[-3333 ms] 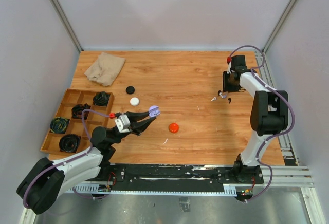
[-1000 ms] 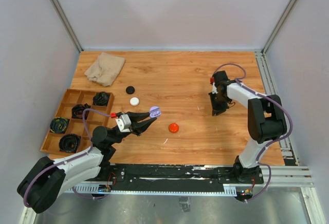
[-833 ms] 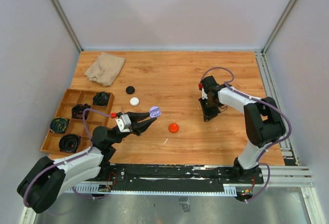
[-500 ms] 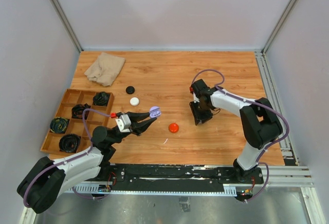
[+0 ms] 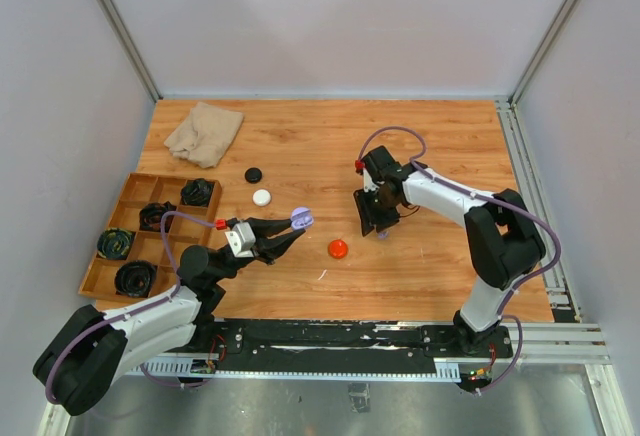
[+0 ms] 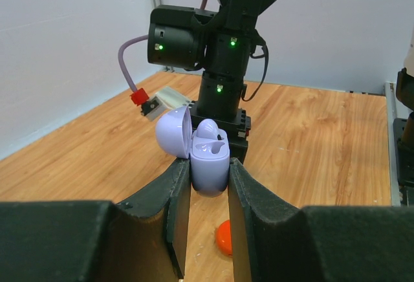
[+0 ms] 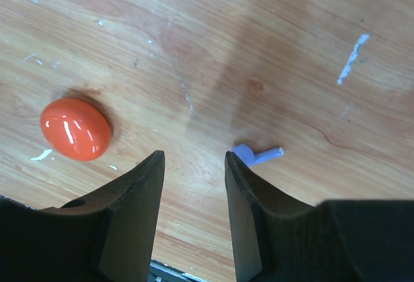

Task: Insert the wireless bluetooth earbuds into the charging case
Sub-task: Move the earbud to the center of the board, then pick up the earbud from the center of the board.

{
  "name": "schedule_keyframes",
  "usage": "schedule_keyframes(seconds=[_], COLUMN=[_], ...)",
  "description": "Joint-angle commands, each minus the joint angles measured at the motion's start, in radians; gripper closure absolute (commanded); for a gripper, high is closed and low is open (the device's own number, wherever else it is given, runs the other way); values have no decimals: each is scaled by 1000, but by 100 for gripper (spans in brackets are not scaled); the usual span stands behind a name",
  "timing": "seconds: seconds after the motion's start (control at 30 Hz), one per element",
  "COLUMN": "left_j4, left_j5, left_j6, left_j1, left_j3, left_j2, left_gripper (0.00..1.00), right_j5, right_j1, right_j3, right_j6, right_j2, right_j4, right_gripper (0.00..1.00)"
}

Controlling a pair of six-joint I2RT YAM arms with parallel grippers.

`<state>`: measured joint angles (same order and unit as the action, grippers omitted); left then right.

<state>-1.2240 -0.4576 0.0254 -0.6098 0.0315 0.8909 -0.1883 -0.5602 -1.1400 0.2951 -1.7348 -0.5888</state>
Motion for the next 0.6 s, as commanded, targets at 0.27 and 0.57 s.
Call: schedule_keyframes(seconds=[0.27, 0.57], left_j4=[-17, -15], left_j5=[-3, -5], left_j6=[-12, -13], left_j1=[-1, -1], left_j3=[-1, -1], left_j2=[-16, -15], left_gripper=[100, 100], right_j5=[120, 77], right_j1=[-20, -20], right_j3=[-103, -114], right_j6=[-247, -329], right_j2=[-28, -95], right_j4=[-125, -102], right_gripper=[47, 39])
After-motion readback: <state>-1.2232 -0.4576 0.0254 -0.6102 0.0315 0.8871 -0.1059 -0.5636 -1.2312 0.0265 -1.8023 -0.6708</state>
